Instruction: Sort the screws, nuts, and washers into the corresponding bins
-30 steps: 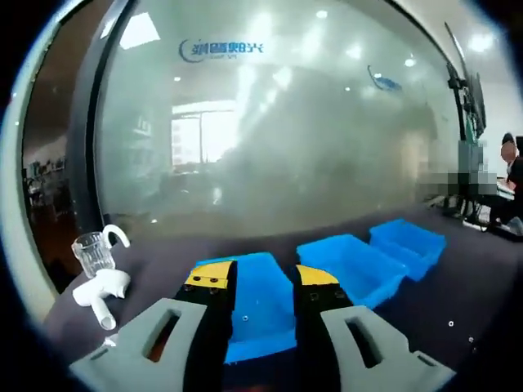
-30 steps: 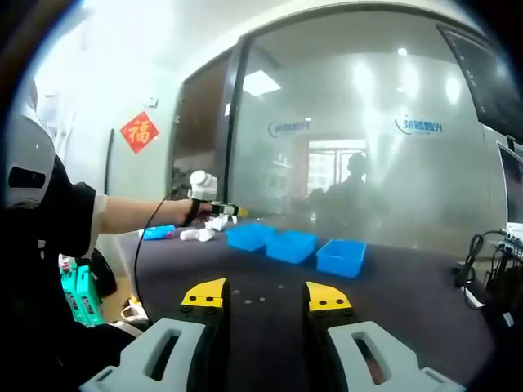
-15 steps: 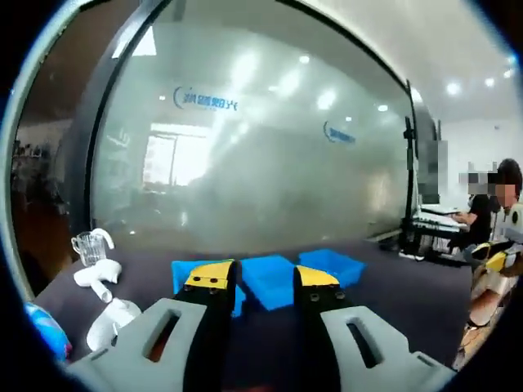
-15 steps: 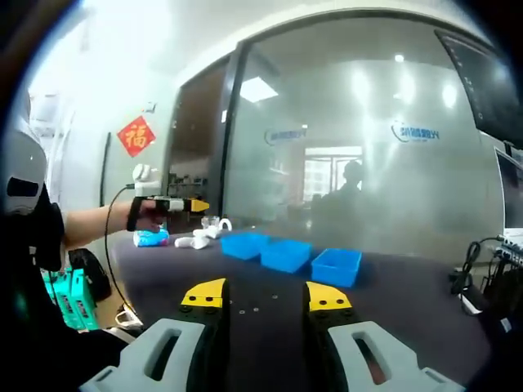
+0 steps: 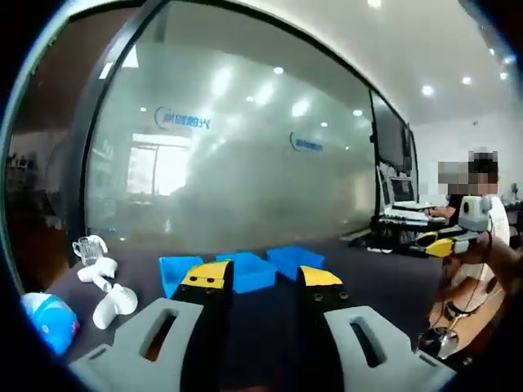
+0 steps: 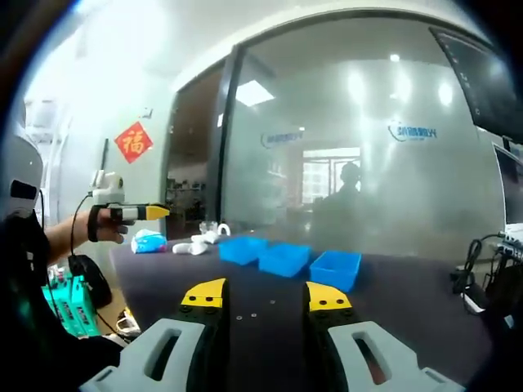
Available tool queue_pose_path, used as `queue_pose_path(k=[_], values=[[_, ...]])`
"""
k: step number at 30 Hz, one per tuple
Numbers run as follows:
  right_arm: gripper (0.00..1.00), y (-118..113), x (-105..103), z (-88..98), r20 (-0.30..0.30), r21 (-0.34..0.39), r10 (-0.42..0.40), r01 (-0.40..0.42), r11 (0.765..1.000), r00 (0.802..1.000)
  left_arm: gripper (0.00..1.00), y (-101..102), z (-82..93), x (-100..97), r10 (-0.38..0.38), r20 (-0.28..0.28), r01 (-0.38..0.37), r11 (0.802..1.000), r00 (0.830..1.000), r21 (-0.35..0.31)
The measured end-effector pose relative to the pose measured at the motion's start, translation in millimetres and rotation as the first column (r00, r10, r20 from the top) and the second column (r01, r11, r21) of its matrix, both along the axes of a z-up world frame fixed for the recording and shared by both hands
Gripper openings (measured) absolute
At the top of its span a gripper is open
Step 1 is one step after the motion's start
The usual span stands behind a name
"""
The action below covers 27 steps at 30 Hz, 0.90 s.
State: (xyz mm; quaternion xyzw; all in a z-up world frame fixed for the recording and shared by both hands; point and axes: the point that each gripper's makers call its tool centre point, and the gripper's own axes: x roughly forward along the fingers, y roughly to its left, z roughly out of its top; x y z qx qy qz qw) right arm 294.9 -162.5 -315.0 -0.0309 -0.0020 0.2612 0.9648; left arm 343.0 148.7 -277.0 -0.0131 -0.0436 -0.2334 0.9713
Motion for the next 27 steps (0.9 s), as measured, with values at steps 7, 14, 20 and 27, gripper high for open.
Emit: queue_pose_path(k=[7, 14, 20, 27], values=[[0.32, 2.6, 4.5, -6.7, -0.016, 0.004, 0.003, -0.003, 1.000, 1.000, 0.32, 4.5, -14.9, -18.5, 0.019, -0.006, -0.019, 0.999, 1.000, 0.027], [0.32, 7.3, 7.2, -3.2, -0.013, 0.005, 0.011, -0.011, 1.000, 1.000, 0.32, 12.4, -31.8, -24.5, 0.045, -0.036, -0.043, 0.998, 0.998, 0.050], [0.32, 10.3, 9.0, -3.6, -0.014, 0.005, 0.011, -0.011, 1.000, 1.000, 0.32, 20.2, -30.4, -22.8, 0.057, -0.053, -0.056, 0.998, 0.997, 0.020], [0.32, 10.7, 9.1, -3.0, -0.014, 0.005, 0.009, -0.009, 1.000, 1.000, 0.32, 15.8, -28.7, -24.2, 0.046, -0.046, -0.045, 0.998, 0.998, 0.035]])
